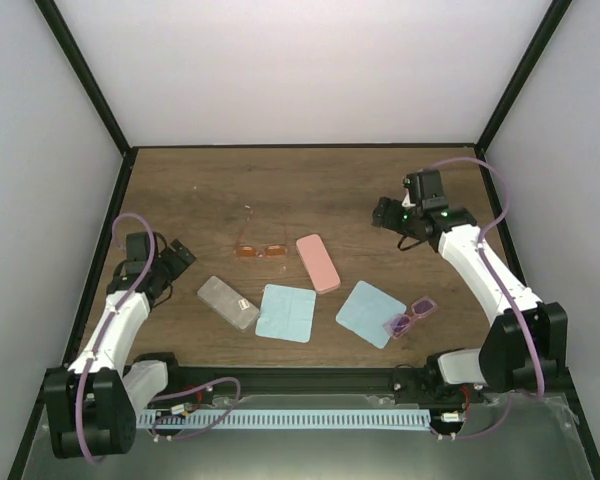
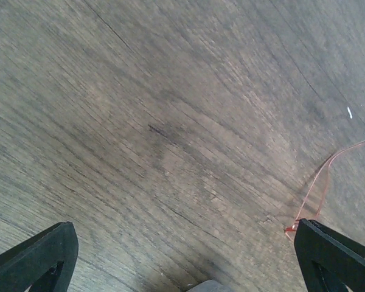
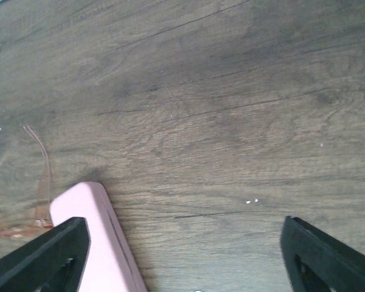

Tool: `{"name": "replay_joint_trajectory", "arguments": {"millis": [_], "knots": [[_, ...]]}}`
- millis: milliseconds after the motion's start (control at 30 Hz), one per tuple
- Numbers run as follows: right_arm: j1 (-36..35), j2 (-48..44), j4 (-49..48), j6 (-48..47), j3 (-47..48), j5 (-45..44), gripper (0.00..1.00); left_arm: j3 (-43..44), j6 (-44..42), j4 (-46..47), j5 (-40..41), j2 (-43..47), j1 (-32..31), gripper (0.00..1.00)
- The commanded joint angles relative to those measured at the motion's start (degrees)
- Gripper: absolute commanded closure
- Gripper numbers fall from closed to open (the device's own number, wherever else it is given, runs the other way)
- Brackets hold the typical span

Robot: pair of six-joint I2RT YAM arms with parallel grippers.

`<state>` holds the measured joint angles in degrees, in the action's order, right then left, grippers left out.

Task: Organize the sunglasses
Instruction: Pick up the sunglasses case from the center of the board.

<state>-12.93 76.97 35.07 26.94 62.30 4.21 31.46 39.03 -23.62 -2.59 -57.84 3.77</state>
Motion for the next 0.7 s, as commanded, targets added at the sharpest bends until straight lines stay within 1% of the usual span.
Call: {"name": "replay_joint_trajectory", "arguments": {"millis": [0,33,100,133,167,200,267,300,333,367,400,467,500,533,567,600,633,667], "knots": [[-0.06,-3.69,-0.76,-0.71,0.66,-0.04,0.20,-1.14,0.51,-0.36,0.70,1.35,0.16,0.00],[-0.08,-5.73,-1.10,-0.97,0.85,-1.40,0.24,-1.02,0.48,-0.39,0.74,1.15,0.18,0.00],[-0.08,-8.98,-2.36,-2.02,0.81,-4.97,0.25,-0.36,0.22,-0.48,0.82,0.39,0.18,0.00],[-0.08,-10.09,-2.67,-2.07,0.74,-6.98,0.22,-0.01,0.33,-0.50,0.81,-0.08,0.16,0.00],[0.04,-10.90,-3.17,-2.34,0.33,-8.78,0.17,0.26,0.49,-0.43,0.72,-0.67,0.18,0.00],[0.06,-11.26,-4.31,-3.40,-0.94,-9.14,0.19,0.47,0.53,-0.18,0.43,-1.22,0.18,0.00],[0.09,-10.61,-5.46,-5.87,-1.98,-7.98,0.45,0.82,0.69,0.06,0.22,-2.30,0.19,0.00],[0.12,-9.47,-4.81,-7.01,-1.47,-6.84,0.62,0.94,0.66,0.14,0.45,-2.81,0.19,0.00],[0.16,-8.04,-3.84,-8.23,-0.83,-4.82,0.76,1.11,0.70,-0.12,0.70,-3.27,0.16,0.00],[0.05,-6.93,-3.26,-8.77,-0.53,-2.63,0.94,1.28,1.79,-0.38,1.07,-3.66,0.18,0.00],[0.00,-6.41,-3.35,-9.15,-0.90,-0.71,0.99,1.65,2.19,-0.77,1.33,-4.03,0.17,0.00],[-0.84,-6.30,-4.88,-9.82,-2.69,3.18,0.99,2.19,2.26,-1.57,1.84,-4.51,0.21,0.00],[-1.26,-6.19,-5.64,-9.93,-3.65,4.24,0.99,2.35,2.28,-2.10,2.27,-4.55,0.19,0.00],[-1.83,-5.99,-6.23,-9.99,-4.70,5.29,0.96,2.45,2.33,-2.54,2.59,-4.51,0.19,0.00],[-2.42,-5.72,-6.65,-9.92,-5.44,5.85,0.81,2.30,2.37,-2.83,2.85,-4.37,0.18,0.00],[-3.00,-5.33,-7.13,-9.87,-6.26,6.32,0.62,2.04,2.35,-3.11,2.93,-4.07,0.18,0.00],[-3.63,-4.95,-7.53,-9.87,-6.96,6.69,0.38,1.65,2.37,-3.25,2.87,-3.63,0.18,0.00],[-4.30,-4.42,-7.96,-9.79,-7.35,6.91,0.21,1.02,2.30,-3.22,2.67,-2.96,0.14,0.00]]}}
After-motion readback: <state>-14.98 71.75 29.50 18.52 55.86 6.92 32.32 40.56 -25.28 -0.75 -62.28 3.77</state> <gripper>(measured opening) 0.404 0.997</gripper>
